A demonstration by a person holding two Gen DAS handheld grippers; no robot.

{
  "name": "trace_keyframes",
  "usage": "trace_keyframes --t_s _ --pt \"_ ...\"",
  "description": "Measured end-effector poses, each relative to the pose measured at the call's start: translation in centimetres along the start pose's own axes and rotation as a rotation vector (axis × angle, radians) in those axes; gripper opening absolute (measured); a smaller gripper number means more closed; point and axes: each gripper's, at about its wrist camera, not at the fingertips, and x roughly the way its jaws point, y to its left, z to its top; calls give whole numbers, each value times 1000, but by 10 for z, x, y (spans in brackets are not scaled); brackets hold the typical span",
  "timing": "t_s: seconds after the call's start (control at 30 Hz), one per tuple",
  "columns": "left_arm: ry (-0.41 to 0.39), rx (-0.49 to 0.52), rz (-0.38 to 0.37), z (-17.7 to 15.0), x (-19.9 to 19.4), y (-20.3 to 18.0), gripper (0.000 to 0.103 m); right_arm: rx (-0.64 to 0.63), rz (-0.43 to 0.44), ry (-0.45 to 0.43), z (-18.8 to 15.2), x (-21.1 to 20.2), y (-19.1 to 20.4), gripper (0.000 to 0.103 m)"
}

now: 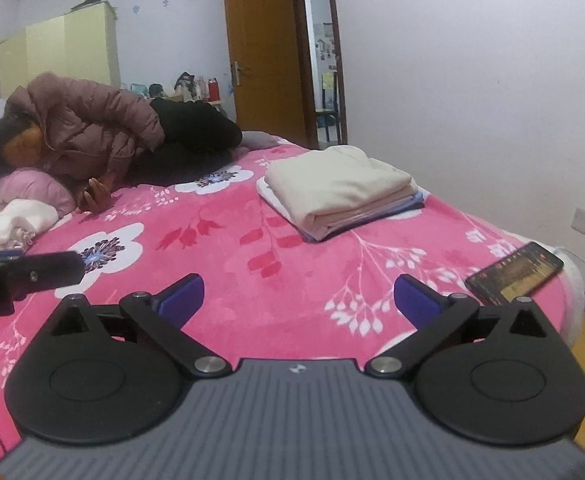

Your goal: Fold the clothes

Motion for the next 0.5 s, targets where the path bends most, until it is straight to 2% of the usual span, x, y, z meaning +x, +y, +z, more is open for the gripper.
trace_keyframes --t_s 0.17,0.33,0.5 --pt "7 -2 79 -1 -15 9 103 -40 -80 12 1 -14 21 102" --pt "25 -9 145 -3 -20 14 103 -87 -63 5 2 -25 41 102" --pt "41 -24 145 -4 -21 19 103 -131 -97 -16 3 -32 56 102"
